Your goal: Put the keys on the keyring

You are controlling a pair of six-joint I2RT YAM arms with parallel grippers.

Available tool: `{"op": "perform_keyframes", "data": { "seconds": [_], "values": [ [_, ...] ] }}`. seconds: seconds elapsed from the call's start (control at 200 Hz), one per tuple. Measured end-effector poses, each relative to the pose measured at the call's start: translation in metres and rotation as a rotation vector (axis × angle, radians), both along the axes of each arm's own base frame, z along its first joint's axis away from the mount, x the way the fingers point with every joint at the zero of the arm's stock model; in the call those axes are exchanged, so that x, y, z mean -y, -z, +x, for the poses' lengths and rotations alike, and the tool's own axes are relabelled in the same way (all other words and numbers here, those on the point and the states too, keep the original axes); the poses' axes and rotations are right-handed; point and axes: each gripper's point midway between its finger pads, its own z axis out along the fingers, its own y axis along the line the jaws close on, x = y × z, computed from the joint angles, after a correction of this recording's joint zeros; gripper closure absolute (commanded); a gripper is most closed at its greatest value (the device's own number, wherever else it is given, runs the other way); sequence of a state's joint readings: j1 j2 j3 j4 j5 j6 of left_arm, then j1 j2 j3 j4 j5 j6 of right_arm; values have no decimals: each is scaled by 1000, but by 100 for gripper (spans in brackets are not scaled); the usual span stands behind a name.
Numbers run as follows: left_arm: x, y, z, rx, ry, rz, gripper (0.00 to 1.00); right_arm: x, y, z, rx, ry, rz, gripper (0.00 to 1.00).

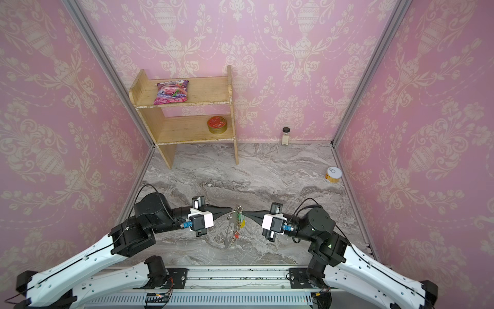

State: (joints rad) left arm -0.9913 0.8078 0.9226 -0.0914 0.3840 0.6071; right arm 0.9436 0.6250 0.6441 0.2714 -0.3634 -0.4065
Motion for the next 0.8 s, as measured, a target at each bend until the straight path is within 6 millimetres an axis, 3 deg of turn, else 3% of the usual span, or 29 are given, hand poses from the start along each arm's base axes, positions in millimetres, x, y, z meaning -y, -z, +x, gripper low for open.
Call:
{"op": "perform_keyframes", "data": {
  "seconds": [0.796],
  "values": [
    [2, 3, 1, -27, 2, 4, 100, -3, -4, 1, 0, -10, 20, 100]
  ]
}}
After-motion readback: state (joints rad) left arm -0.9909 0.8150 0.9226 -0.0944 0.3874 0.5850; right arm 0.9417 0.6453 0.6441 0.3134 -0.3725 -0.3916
